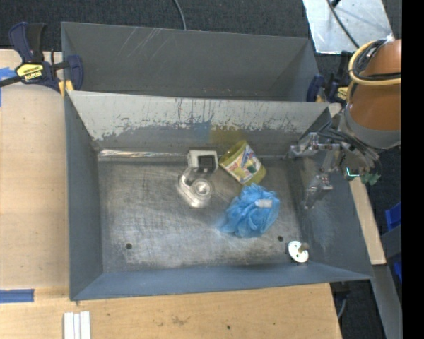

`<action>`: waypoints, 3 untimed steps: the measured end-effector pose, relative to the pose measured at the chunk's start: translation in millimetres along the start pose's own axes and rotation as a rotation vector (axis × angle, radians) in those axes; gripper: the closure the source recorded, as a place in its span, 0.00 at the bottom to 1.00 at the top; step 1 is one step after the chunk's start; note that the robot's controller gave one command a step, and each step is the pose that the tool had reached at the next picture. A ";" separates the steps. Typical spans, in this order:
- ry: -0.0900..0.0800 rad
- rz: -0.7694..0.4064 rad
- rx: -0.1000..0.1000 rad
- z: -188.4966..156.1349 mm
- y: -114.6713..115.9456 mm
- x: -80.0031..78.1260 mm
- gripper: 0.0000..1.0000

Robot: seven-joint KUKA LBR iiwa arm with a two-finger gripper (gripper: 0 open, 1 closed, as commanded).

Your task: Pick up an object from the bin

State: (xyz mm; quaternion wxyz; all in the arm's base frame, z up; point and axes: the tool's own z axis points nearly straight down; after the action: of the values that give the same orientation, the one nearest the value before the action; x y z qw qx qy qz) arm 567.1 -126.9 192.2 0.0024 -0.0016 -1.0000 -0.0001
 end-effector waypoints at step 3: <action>-0.007 -0.201 0.001 104.6 47.3 -31.2 1.00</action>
Offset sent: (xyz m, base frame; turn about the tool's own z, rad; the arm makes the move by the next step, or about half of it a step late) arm 0.0303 0.0477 -0.1053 -0.2020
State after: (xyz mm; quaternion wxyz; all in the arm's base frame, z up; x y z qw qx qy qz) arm 598.0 -79.7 87.5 -0.0011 0.0989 -0.9951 0.0001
